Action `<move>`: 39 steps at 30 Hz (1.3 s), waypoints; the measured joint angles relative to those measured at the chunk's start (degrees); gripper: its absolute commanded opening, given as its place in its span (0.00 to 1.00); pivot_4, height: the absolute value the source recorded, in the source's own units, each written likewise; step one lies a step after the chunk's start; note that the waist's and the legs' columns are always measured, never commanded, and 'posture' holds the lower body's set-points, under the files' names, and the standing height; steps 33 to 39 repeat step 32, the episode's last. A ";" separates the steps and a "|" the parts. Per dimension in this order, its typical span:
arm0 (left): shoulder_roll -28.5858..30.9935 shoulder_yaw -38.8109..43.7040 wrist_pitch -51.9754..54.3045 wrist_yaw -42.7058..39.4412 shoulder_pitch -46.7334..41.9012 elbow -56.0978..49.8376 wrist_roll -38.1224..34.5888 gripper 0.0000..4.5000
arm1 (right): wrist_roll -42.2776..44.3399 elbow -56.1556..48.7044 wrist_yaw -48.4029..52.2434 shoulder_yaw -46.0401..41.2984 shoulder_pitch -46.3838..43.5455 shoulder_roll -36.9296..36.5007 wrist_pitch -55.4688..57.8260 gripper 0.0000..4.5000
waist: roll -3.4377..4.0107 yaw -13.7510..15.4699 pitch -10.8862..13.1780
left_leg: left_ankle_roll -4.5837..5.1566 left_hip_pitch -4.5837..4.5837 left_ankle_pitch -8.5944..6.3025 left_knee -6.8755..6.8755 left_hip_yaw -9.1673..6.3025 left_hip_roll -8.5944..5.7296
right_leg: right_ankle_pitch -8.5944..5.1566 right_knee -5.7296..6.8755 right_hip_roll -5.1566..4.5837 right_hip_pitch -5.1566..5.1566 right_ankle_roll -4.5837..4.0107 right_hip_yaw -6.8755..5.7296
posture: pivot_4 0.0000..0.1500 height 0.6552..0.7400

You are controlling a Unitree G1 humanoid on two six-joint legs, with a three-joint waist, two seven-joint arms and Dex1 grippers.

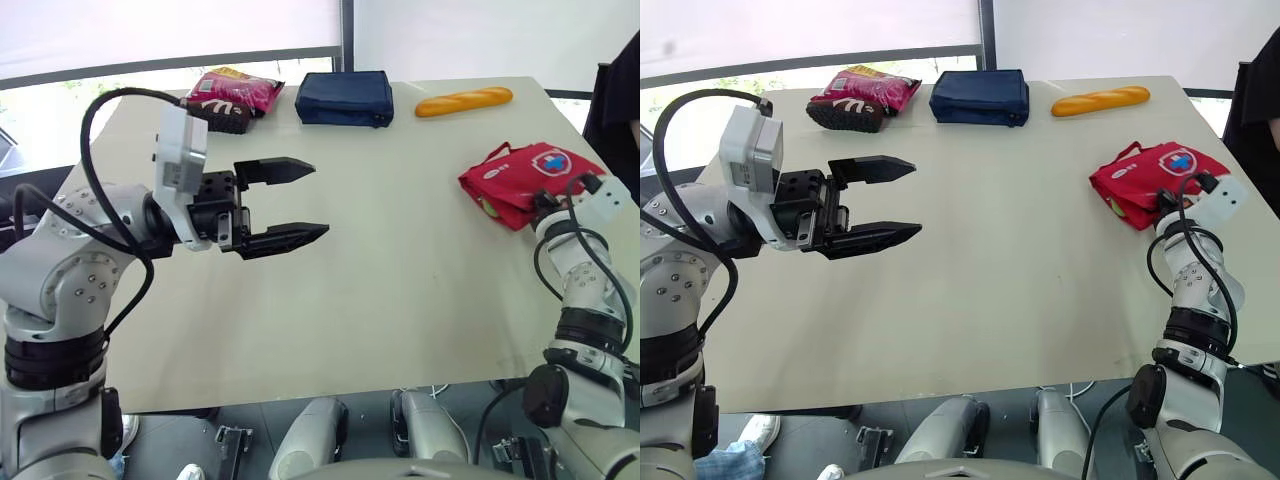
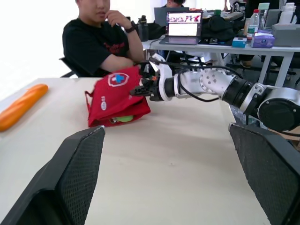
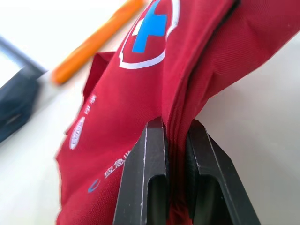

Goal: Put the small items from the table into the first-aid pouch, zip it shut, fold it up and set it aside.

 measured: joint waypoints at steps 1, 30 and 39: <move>-0.43 -0.30 -0.01 0.18 -0.89 -0.02 -0.12 1.00 | 0.20 0.03 -0.95 -0.34 0.00 0.20 -0.31 0.27 | 0.00 -0.02 0.00 | 0.00 0.00 0.00 0.00 0.00 0.01 | 0.00 0.01 0.01 0.00 0.00 0.00 | 1.00 0.87; -8.42 12.90 -13.38 13.02 43.98 -0.11 16.65 1.00 | -0.15 -24.04 68.46 6.67 50.46 -29.08 -27.98 0.99 | 0.08 0.83 0.15 | 0.44 0.25 -0.37 0.06 0.42 0.36 | -0.10 -0.29 0.00 0.30 0.07 -0.03 | 1.00 0.87; -9.05 14.38 -15.63 11.94 47.27 -0.20 16.97 1.00 | 1.06 -23.14 70.85 5.69 50.38 -29.54 -28.17 0.99 | 0.06 1.57 0.15 | 0.46 0.26 -0.40 0.09 0.45 0.40 | -0.27 -0.32 -0.08 0.32 0.16 -0.15 | 1.00 0.87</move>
